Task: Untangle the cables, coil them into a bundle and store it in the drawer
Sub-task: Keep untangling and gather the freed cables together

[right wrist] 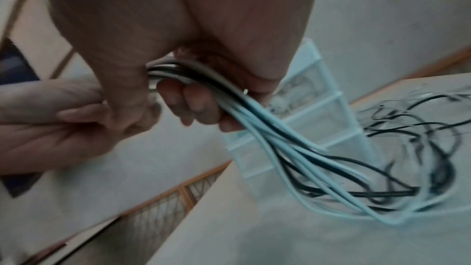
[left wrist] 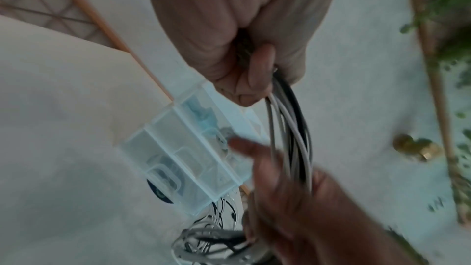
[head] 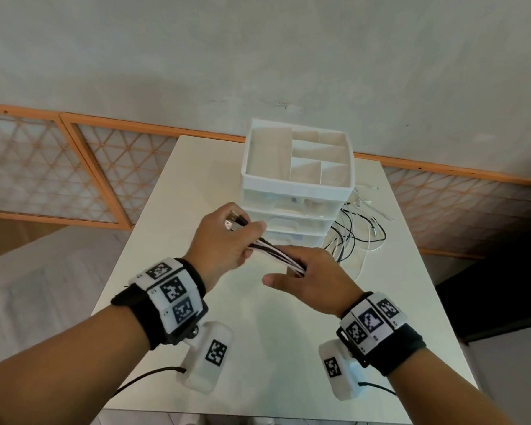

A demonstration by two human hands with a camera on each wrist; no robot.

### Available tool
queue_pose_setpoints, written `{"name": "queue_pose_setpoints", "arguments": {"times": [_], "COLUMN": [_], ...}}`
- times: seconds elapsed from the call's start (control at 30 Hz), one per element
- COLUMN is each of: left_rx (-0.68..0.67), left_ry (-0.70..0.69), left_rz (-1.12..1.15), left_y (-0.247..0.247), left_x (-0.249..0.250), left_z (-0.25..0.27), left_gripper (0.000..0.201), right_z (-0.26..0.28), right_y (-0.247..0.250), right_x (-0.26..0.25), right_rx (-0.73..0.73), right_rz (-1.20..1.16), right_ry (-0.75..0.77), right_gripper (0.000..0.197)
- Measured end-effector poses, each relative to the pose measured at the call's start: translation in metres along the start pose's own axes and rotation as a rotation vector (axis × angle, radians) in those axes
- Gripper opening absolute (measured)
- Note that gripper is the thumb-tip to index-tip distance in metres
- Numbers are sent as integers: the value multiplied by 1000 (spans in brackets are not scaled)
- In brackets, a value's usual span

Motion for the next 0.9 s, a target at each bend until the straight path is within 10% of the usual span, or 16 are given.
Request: {"name": "queue_pose_setpoints", "arguments": {"times": [0.13, 0.23, 0.4, 0.9], "left_rx": [-166, -101, -263, -402], "left_ry": [264, 132, -161, 175], "left_rz": [-167, -582, -617, -533], "left_y": [2, 9, -42, -34], "left_x": [-42, -33, 7, -19], "left_z": [3, -3, 7, 7], "left_gripper": [43, 62, 69, 44], "right_z": [0, -4, -10, 0], "right_y": [16, 6, -8, 59], "right_x": [18, 5, -17, -3], "right_rx": [81, 47, 4, 300], "right_rz": [37, 102, 112, -86], "right_ry": [-31, 28, 97, 56], "right_gripper": [13, 8, 6, 23]}}
Point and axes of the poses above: each hand's wrist, its own z-axis away from the middle knuckle, its own y-axis out of the back of the hand, x = y × z, the point moved 10 cm from there along -z, towards the middle knuckle, and after that the axes turned 6 degrees about -z, right-handed, at the moved point
